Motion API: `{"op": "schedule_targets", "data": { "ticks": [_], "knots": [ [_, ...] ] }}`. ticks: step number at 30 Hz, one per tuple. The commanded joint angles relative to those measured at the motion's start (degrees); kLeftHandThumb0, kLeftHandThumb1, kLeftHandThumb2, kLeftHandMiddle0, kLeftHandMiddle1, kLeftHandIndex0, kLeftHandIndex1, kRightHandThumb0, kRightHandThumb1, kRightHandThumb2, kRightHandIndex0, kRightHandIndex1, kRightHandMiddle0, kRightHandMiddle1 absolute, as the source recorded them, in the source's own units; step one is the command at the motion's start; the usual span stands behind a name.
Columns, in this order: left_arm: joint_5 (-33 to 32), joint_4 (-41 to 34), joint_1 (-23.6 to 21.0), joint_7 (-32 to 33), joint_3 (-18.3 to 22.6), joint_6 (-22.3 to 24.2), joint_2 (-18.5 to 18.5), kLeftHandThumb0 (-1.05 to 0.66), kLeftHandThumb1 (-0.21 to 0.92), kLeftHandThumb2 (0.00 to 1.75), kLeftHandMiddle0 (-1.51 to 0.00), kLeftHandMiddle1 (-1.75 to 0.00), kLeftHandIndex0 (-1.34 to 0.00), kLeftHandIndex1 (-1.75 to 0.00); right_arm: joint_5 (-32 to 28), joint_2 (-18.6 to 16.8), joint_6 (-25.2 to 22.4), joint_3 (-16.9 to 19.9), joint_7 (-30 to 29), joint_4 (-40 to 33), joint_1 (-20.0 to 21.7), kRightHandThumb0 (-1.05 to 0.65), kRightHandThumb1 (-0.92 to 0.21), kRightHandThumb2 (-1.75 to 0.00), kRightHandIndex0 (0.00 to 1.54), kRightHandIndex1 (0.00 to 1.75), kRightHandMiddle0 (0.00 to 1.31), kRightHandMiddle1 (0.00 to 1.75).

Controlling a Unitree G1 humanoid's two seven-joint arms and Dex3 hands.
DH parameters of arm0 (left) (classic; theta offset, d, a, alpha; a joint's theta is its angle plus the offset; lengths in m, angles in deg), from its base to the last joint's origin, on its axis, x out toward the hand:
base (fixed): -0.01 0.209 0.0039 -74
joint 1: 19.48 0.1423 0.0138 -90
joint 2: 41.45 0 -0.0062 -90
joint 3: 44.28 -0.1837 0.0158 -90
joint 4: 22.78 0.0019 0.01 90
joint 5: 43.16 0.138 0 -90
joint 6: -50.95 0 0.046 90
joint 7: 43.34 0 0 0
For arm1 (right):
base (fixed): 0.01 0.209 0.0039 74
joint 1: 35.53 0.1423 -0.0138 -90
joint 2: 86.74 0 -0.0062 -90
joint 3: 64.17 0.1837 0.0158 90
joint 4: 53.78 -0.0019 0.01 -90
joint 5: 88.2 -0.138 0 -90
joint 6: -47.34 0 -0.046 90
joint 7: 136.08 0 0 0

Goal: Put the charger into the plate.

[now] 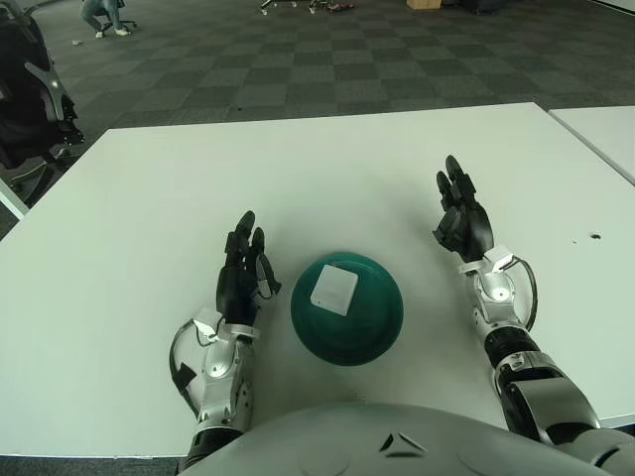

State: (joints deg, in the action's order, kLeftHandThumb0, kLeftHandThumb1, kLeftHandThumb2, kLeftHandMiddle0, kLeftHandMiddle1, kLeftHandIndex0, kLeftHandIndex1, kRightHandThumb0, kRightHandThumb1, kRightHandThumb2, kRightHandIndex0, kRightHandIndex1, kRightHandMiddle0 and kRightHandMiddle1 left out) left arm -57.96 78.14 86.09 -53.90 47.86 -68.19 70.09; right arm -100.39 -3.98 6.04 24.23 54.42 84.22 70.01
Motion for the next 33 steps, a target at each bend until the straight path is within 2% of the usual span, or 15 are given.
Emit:
{"op": "schedule_targets", "data": {
  "ticks": [1, 5, 11, 17, 22, 28, 33],
  "knots": [
    [0.32, 6.66, 5.85, -0.48, 2.11, 1.07, -1.39, -0.88, 0.92, 1.04, -0.18, -0.01, 0.00, -0.37, -1.50, -11.41, -4.38, -0.71, -1.44, 0.80, -11.17, -1.05, -0.92, -1.11, 0.01, 0.00, 0.02, 0.10],
    [0.19, 6.26, 5.68, -0.53, 2.13, 1.97, -1.17, -0.88, 0.92, 1.04, -0.18, -0.01, 0.00, -0.36, -2.80, -15.13, -7.99, -0.39, -2.70, -2.69, -13.55, -1.04, -0.92, -1.07, 0.03, 0.00, 0.00, 0.24],
    [1.41, 6.02, 5.47, 0.54, 1.99, 2.82, -0.95, -0.88, 0.92, 1.04, -0.18, -0.01, 0.00, -0.36, -3.39, -17.85, -12.26, 1.42, -2.56, -2.98, -14.06, -0.98, -0.92, -1.06, 0.01, 0.00, 0.00, 0.27],
    [5.43, 8.22, 4.71, 2.53, 2.13, -0.05, -0.84, -0.88, 0.92, 1.03, -0.17, 0.00, 0.00, -0.34, -0.53, -17.78, -17.05, 2.34, -3.89, -1.72, -12.59, -0.94, -0.92, -1.06, 0.00, 0.00, 0.00, 0.23],
    [9.01, 11.41, 3.46, 4.80, 2.60, -2.81, -0.92, -0.87, 0.92, 1.03, -0.16, 0.00, 0.00, -0.36, 3.26, -16.92, -25.14, 1.48, -8.86, -4.34, -12.86, -0.94, -0.92, -1.06, 0.00, 0.00, 0.00, 0.18],
    [14.81, 15.93, 1.35, 8.93, 2.62, -5.21, -2.34, -0.86, 0.92, 1.07, -0.12, 0.00, 0.00, -0.39, 4.43, -16.44, -32.54, 1.02, -11.15, -8.17, -13.25, -0.89, -0.92, -1.06, 0.00, 0.00, 0.00, 0.16],
    [16.50, 19.66, -0.91, 10.82, 2.66, -5.70, -2.90, -0.86, 0.92, 1.09, -0.12, 0.00, 0.00, -0.43, 4.86, -16.14, -35.38, 0.91, -11.58, -8.59, -12.12, -0.87, -0.92, -1.07, 0.00, 0.00, 0.00, 0.15]
  ]
}}
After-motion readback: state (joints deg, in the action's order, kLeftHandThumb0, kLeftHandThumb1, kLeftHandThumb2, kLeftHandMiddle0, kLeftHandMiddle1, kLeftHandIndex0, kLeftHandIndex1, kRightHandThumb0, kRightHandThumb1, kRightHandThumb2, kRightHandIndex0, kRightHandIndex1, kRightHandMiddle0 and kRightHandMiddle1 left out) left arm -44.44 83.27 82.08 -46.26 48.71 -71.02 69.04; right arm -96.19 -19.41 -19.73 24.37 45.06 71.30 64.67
